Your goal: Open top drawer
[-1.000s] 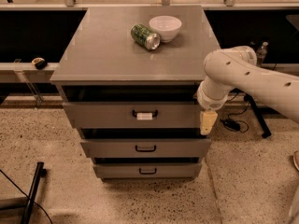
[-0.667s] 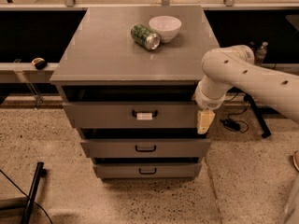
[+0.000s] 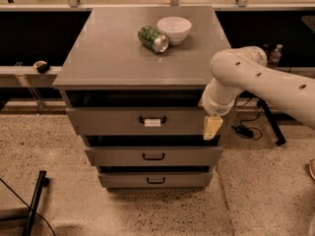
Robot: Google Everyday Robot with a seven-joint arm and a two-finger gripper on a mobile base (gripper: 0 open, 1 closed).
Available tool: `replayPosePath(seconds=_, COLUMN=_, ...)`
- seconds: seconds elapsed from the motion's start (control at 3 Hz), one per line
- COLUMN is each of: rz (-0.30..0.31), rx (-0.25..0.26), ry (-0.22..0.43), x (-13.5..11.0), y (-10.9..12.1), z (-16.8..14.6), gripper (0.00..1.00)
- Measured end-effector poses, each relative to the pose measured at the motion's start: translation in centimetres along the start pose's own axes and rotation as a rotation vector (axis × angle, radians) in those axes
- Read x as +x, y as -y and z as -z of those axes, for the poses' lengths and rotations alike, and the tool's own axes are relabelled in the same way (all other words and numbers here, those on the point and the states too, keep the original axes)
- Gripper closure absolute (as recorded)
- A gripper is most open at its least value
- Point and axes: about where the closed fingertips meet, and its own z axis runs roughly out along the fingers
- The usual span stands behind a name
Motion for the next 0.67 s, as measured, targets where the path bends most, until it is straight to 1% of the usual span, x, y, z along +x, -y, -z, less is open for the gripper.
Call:
replayPosePath(seconds=0.33, rz=0.002, rx=-0.026, ry=0.04, x=-0.8, y=-1.7, z=0.5, gripper=0.21)
replayPosePath(seconds=0.67, rz=-0.009, rx=-0.079, ry=0.064, x=-0.9, y=-4.2, z=0.2, gripper=0.21)
